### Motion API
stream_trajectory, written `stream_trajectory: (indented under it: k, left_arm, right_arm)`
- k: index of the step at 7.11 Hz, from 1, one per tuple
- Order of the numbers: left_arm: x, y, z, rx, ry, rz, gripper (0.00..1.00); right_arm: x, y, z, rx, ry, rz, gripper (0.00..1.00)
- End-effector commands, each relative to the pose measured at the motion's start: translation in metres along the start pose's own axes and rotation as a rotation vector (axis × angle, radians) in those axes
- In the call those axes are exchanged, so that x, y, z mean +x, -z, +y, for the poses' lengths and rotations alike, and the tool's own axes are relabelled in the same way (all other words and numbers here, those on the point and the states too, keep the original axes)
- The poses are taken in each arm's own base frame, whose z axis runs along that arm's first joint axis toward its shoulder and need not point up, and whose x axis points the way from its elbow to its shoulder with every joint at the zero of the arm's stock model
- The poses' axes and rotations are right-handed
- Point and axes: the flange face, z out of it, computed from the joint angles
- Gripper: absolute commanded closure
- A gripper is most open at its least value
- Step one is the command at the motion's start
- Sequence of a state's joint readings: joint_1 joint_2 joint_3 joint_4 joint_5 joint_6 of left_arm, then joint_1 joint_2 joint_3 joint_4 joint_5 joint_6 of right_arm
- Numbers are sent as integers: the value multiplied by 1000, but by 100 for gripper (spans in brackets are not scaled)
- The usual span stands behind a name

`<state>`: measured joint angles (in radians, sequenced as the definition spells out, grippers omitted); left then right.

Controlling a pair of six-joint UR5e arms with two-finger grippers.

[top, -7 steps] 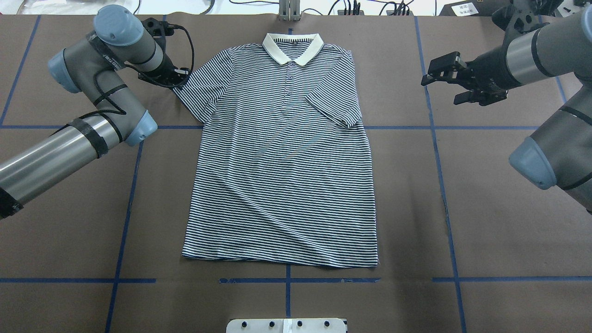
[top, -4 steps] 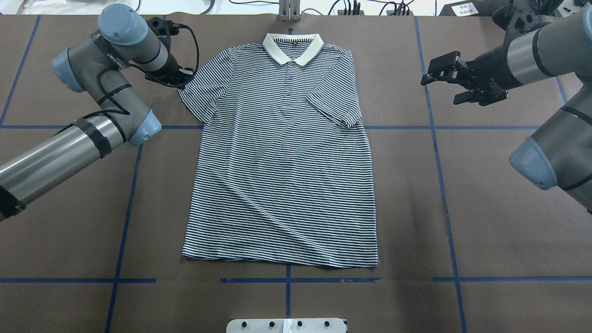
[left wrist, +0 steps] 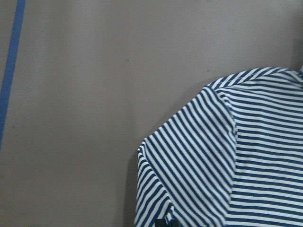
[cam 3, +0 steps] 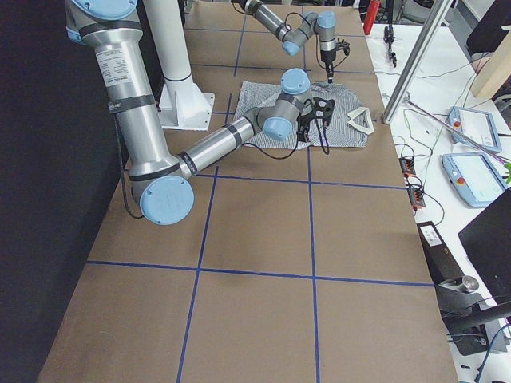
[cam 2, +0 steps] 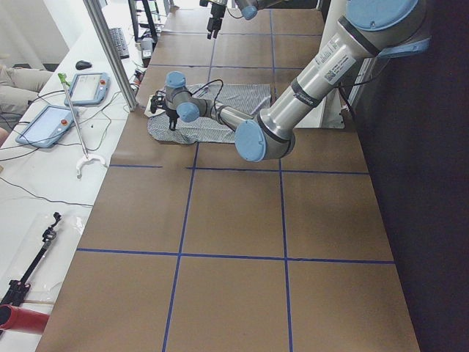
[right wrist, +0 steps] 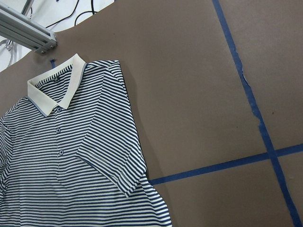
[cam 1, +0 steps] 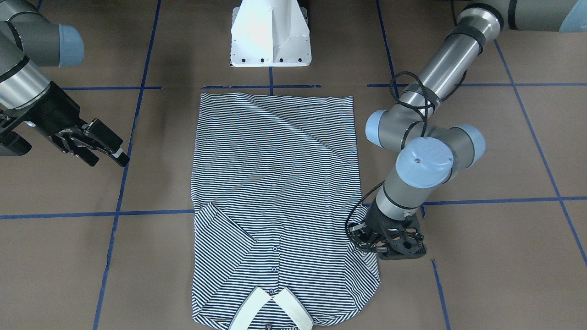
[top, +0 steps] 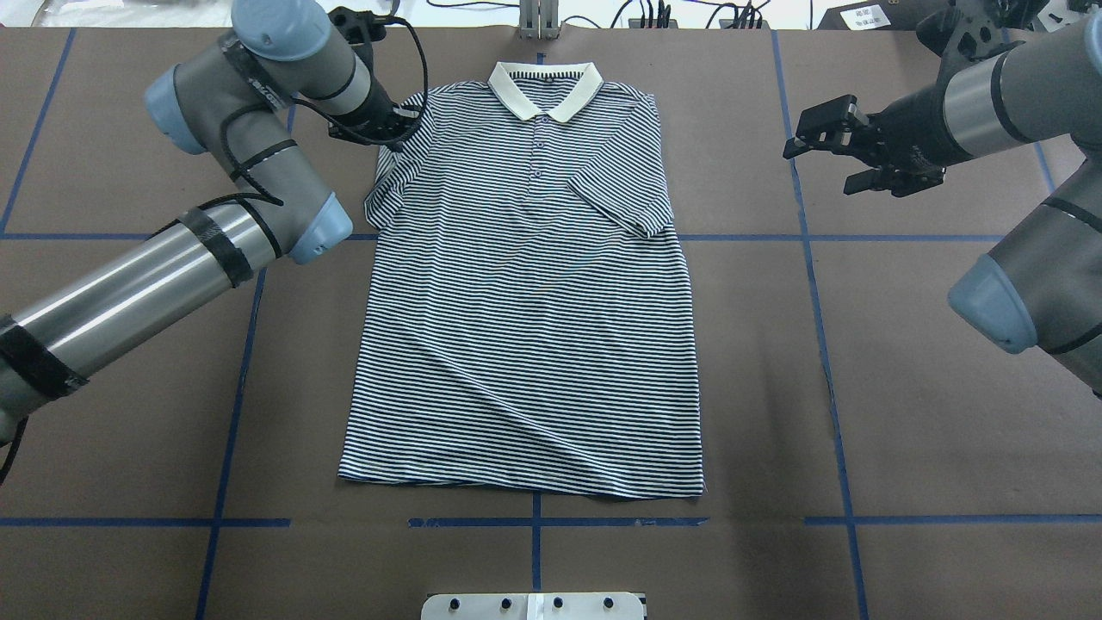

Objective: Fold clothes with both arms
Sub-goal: 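Fold the sleeve nearest the left gripper inward toward the collar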

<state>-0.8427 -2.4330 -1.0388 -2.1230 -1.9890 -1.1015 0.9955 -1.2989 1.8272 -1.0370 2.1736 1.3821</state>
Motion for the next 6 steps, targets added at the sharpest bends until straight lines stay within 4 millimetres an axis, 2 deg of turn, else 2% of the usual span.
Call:
stream_trajectory:
  k: [1,2,4,5,6]
  left_arm:
    - [35,-12,8,4,58,4,100]
    - [47,-13,-2,59,74,0,100]
    - [33,-34,-8,95,77,14,100]
    - [35,-37,-2,98,70,16,96]
    - [38,-24,9,105,57,52,42]
  right_arm:
    - [4,-4,-2,-3,-5,9,0]
    - [5,-5,-1,-6,-5,12,0]
    - [5,-7,1,-9,-2,12,0]
    - [5,-9,2,-12,-2,14,0]
    - [3,-10,4,-14,-1,12,0]
